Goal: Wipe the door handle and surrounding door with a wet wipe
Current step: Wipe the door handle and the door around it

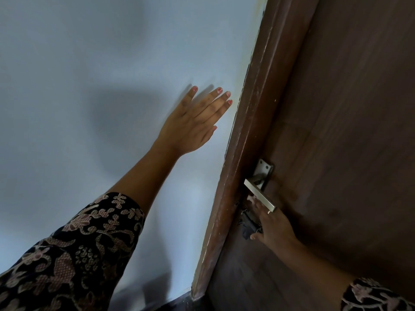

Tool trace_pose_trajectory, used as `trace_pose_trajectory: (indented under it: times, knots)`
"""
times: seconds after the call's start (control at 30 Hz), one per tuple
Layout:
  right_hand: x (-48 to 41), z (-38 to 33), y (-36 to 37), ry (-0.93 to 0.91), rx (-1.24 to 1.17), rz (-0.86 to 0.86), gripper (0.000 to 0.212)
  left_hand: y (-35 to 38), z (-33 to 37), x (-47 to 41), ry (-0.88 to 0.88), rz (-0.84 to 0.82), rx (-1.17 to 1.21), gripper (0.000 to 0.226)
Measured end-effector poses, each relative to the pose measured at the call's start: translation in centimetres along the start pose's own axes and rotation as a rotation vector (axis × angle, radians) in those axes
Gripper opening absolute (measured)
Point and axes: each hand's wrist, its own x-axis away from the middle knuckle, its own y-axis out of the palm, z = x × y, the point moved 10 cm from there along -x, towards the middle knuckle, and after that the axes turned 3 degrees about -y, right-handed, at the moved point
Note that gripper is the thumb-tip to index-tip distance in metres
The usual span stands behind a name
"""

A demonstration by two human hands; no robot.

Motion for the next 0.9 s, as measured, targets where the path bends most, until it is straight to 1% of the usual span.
trace_pose_trajectory:
  times: [0.1, 0.2, 0.23, 0.3, 0.37, 0.5, 0.57, 0.67, 0.7, 0.77, 0.9]
  knots:
    - [1.0, -0.9, 1.2, -0.086, 0.145, -0.050, 0.099, 0.0, 0.0, 0.1, 0.003, -0.005, -0.012, 0.056]
    - [1.8, -0.4, 2.2, -0.129, 0.221, -0.111, 0.100, -0.2, 0.2, 0.1, 0.018, -0.004, -0.007, 0.056]
    - [1.9, 0.0, 1.5, -0.115, 0.231, -0.084, 0.100, -0.2, 0.2, 0.1, 0.020, 0.000, -0.004, 0.056]
    - [1.6, 0.9, -1.0, -0.074, 0.305, 0.034, 0.096, -0.2, 0.1, 0.1, 0.020, 0.006, -0.008, 0.056]
    - [1.2, 1.6, -2.8, -0.032, 0.399, 0.069, 0.091, -0.2, 0.1, 0.1, 0.022, 0.008, -0.012, 0.057]
    - [1.0, 2.2, -3.2, 0.014, 0.421, 0.052, 0.089, 0.0, 0.1, 0.1, 0.021, 0.005, -0.017, 0.058]
    - [1.7, 1.6, -2.2, -0.026, 0.444, 0.015, 0.089, 0.1, 0.1, 0.1, 0.020, 0.003, -0.023, 0.058]
    - [3.9, 1.5, -1.0, -0.080, 0.417, -0.036, 0.088, 0.3, 0.1, 0.1, 0.016, 0.000, -0.009, 0.059]
    - [4.3, 1.9, -1.6, -0.082, 0.413, -0.025, 0.086, 0.4, 0.0, 0.1, 0.010, -0.006, -0.005, 0.060]
    - [4.5, 3.3, -4.3, -0.015, 0.437, 0.056, 0.084, 0.4, -0.2, 0.1, -0.010, -0.010, 0.001, 0.060]
    - [1.6, 5.9, -11.3, 0.102, 0.554, 0.227, 0.074, -0.4, -0.8, -0.7, -0.104, 0.012, 0.074, 0.059]
